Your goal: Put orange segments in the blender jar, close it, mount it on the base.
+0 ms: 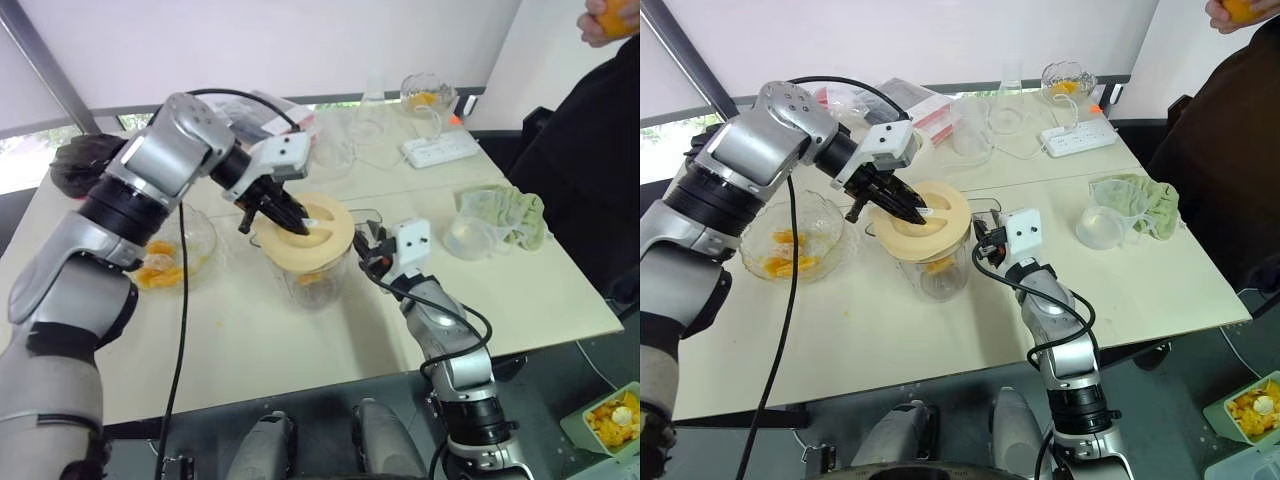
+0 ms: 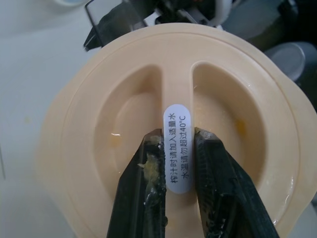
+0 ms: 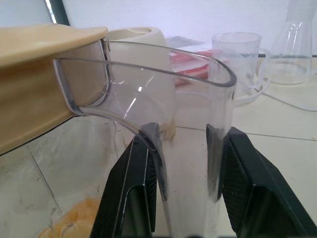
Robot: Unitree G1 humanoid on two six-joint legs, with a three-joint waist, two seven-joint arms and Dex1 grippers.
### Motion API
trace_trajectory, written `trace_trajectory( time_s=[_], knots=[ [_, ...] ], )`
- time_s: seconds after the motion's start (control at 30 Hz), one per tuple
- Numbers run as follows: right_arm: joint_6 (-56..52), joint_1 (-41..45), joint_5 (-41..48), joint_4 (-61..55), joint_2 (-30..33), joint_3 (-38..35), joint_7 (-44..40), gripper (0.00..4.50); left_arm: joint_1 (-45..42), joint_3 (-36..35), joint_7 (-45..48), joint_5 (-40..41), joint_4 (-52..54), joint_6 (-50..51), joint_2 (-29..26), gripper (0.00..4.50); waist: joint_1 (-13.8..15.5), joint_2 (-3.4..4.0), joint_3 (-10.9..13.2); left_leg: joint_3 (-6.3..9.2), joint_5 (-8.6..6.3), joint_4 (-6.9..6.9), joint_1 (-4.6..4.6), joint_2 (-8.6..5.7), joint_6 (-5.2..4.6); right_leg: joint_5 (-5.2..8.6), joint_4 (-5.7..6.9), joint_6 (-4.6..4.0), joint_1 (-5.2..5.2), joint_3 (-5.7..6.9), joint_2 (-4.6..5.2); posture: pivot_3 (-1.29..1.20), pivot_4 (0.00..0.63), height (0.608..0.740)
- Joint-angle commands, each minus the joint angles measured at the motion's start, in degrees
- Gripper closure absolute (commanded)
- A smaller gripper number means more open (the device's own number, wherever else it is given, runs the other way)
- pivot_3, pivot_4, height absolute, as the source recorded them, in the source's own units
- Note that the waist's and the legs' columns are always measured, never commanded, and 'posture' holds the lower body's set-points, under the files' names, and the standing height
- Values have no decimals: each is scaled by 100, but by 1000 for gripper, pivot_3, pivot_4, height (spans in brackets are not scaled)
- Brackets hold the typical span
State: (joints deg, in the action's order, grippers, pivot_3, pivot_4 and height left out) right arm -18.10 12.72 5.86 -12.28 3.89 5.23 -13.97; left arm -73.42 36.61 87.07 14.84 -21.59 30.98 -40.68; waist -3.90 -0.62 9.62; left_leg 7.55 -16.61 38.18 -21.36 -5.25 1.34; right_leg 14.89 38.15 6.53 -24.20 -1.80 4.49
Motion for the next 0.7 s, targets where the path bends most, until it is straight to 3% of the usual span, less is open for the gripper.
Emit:
trace_trajectory(
  time_s=[0.03, 0.43, 0.57, 0.7],
  knots=[
    [264, 206, 124, -138, -99, -39, -4, 2989, 373, 151, -551, -602, 322, 1232, -23, 4246, 1, 4, -3, 0, 0, 0, 0, 0, 0, 0, 0, 0, 0, 0, 0, 0, 150, 740],
    [353, 302, 128, 83, -47, -36, -123, 2989, 678, -573, -2076, -510, 1527, 4076, 146, 4246, 77, 14, -29, 1, 1, 1, 5, -1, 3, 0, 0, 0, 5, -2, 2, 0, 150, 740],
    [360, 346, 134, 120, -29, -44, -169, 2989, 725, -671, -2299, -455, 1794, 4358, 139, 4246, 98, 17, -35, 0, 1, 0, 6, -1, 4, 0, 0, -1, 5, -3, 2, 0, 150, 740],
    [379, 381, 128, 169, -18, -55, -199, 2989, 895, -816, -2317, -438, 2040, 3951, 84, 4246, 114, 21, -37, -1, 2, -4, 6, 0, 6, -1, 0, -1, 1, -8, 1, 0, 150, 740]
  ],
)
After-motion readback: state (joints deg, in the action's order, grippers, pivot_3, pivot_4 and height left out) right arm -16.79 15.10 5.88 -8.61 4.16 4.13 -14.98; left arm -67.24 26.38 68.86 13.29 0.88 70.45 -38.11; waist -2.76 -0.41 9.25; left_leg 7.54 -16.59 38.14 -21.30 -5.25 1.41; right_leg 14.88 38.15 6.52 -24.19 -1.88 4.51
